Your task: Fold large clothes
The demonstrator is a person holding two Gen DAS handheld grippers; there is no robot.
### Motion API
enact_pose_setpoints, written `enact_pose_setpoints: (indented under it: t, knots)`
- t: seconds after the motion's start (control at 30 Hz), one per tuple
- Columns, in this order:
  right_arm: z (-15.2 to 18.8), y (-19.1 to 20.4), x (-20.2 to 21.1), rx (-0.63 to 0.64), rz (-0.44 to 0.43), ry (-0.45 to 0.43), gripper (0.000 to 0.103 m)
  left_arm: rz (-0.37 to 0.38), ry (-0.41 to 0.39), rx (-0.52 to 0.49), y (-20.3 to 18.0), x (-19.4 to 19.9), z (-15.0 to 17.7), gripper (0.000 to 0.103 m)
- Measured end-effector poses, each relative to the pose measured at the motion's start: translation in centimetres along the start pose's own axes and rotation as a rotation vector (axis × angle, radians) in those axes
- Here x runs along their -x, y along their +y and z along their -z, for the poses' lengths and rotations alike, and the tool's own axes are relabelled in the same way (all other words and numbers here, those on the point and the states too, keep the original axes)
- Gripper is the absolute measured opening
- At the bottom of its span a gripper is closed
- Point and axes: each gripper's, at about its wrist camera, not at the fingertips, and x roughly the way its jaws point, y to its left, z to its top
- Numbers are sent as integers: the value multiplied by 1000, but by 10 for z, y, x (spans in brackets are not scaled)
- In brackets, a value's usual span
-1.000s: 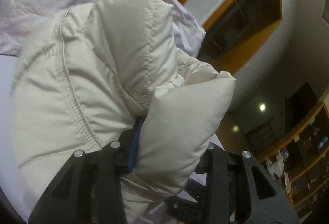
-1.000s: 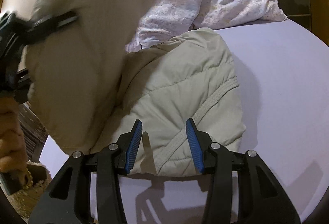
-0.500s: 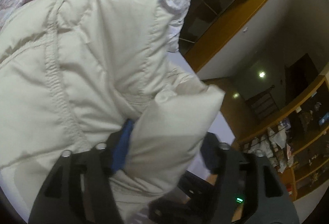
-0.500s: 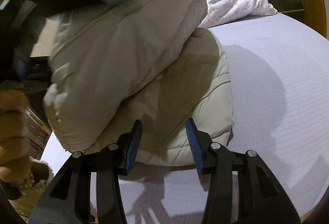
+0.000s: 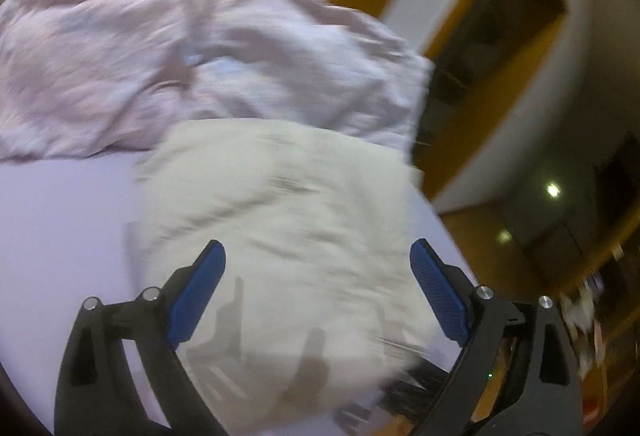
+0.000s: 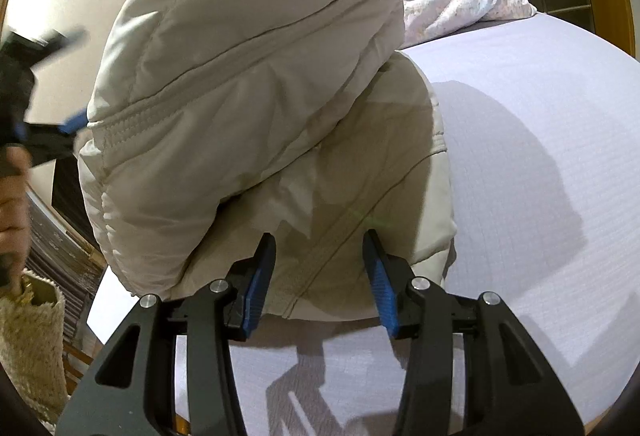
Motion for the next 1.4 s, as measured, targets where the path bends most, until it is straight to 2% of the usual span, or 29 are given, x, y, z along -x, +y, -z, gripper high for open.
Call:
enact_pose_setpoints:
  t: [0.1,0.23,0.37,0.47,0.67,0.93,1.03,1.17,1.3,1.4]
  knots:
    - [1,2,0,6,1,3,48,-85,-5,15,25,-15,-5,92]
    - [2,2,-1,12,-2,7,48,-163,4,4,45,-34,3,92]
    - [2,2,-3,17,1,4,48,-170,31,25,57,-59,12,92]
    - [3,0,-4,20,1,0,48,-168,16,13,50,-67,19,95]
    - [5,-2,2,20,3,-12,48,-215,22,-57,22,-86,30,99]
    - [6,-32,51,-23,109,-70,48,-265,15,-106,-6,-112,41,101]
    - [-1,-37,77,-42,108,-93,48,-279,6,-118,-8,-110,41,101]
    - [-26,-18,112,14,94,-142,48,-240,-5,-89,-1,-92,37,101]
    - [-56,21,108,125,61,-144,48,-173,-16,-41,12,-66,27,101]
    - [-78,49,82,186,24,-116,48,-213,-50,-38,27,-48,17,101]
